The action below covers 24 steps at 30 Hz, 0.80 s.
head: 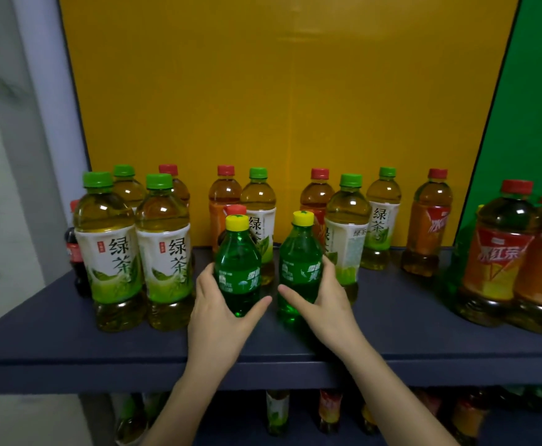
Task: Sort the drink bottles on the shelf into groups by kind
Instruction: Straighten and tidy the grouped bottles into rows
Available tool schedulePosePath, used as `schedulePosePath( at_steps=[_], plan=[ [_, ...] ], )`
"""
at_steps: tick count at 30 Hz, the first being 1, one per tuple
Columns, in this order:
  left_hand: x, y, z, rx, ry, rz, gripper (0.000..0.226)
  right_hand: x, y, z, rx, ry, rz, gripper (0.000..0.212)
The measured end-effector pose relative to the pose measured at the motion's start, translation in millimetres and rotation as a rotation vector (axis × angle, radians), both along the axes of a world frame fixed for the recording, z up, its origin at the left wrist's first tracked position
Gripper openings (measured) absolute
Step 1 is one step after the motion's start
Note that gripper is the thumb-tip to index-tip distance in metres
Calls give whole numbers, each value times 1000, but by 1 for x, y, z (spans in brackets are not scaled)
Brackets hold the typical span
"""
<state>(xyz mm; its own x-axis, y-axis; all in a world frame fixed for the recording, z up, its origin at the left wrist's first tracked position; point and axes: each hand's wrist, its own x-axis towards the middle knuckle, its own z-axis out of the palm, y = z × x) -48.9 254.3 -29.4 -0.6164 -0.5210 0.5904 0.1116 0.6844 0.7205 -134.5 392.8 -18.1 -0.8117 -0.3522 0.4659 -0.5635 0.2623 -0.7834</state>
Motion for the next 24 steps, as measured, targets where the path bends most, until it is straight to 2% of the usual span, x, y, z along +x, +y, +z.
schedulePosePath(
  at_steps=[7, 14, 19, 24],
  plan=[
    [-1, -13, 5, 41, -16, -42, 62, 1, -5, -1, -29, -30, 8, 73],
    [3, 0, 22, 138, -22, -267, 62, 29, 29, 3, -130, -108, 5, 57],
    [-8, 45, 37, 199, -15, -537, 60, 56, 89, 8, -250, -113, -128, 53],
    [-33, 117, 36, 211, -36, -760, 62, 80, 164, 6, -301, -93, -350, 47]
  ],
)
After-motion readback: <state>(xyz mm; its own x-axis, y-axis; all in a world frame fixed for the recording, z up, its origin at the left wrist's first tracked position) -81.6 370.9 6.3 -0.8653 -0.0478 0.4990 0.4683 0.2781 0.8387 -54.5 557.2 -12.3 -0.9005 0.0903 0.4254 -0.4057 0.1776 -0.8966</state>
